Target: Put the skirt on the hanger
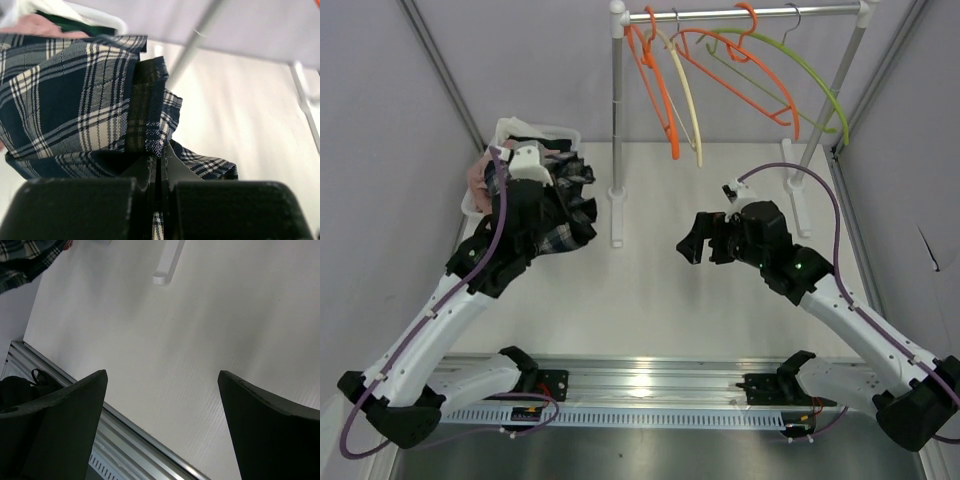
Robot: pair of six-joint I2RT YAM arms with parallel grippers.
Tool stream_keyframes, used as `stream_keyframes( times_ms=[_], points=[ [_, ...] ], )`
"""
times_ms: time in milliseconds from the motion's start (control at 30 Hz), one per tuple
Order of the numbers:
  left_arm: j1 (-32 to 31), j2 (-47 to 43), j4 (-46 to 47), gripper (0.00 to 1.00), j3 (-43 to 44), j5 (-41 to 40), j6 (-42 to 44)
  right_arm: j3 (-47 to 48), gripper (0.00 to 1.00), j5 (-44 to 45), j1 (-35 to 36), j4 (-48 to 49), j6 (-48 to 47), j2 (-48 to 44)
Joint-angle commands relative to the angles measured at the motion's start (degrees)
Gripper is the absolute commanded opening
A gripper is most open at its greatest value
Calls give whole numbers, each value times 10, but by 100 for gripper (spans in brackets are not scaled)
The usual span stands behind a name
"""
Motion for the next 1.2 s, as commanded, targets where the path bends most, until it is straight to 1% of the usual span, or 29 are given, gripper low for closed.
stream_keyframes(
  times_ms=[0,33,67,133,167,233,267,300,333,433,467,633,733,767,800,833,867,933,967,1000,1033,1100,1133,1167],
  points=[
    [-86,-28,-40,0,8,-55,-14,29,99,0,-10,-11,-13,-28],
    [-109,-30,-45,0,3,-64,-24,29,99,1,-10,-14,-13,-31],
    [-157,-28,-50,0,3,-73,-30,30,100,3,-12,-16,-15,-35],
    [-208,-20,-61,0,6,-101,-45,31,99,12,-15,-27,-17,-45],
    [-254,-4,-65,0,11,-107,-52,31,99,14,-17,-29,-17,-49],
    [-298,15,-70,0,17,-115,-68,32,99,18,-22,-41,-17,-55],
    [-337,35,-74,0,26,-124,-73,33,100,20,-25,-45,-17,-63],
    [-351,47,-78,0,38,-128,-82,33,100,20,-25,-52,-16,-67],
    [-383,55,-77,0,43,-132,-85,33,100,25,-26,-56,-16,-79],
    [-411,77,-69,0,62,-130,-96,31,100,32,-29,-67,-15,-95],
    [-411,79,-62,0,59,-117,-100,30,99,32,-31,-69,-15,-103],
    [-409,85,-58,0,56,-129,-94,31,99,26,-35,-75,-15,-103],
    [-385,99,-68,0,54,-107,-93,23,99,19,-35,-71,-6,-103],
    [-369,99,-68,0,40,-98,-94,17,99,17,-35,-68,-2,-102],
    [-362,98,-56,0,31,-77,-94,5,99,16,-35,-64,2,-101],
    [-340,92,-48,0,22,-62,-95,-2,99,14,-34,-62,11,-101],
    [-327,89,-40,0,-7,-45,-97,-10,99,13,-34,-59,14,-100],
    [-302,82,-23,0,-29,7,-103,-41,99,-2,-29,-40,24,-96],
    [-281,72,-15,0,-64,22,-104,-53,99,-6,-25,-33,29,-94],
    [-271,68,-10,0,-77,34,-109,-63,98,-6,-19,-17,32,-90],
    [-252,64,0,0,-114,59,-113,-83,98,4,-8,-12,37,-81],
    [-233,47,14,0,-139,91,-124,-99,97,9,4,7,41,-67],
    [-225,43,31,0,-165,120,-125,-113,97,12,14,14,43,-54],
    [-223,38,40,1,-170,133,-124,-120,97,13,19,30,46,-48]
  ],
)
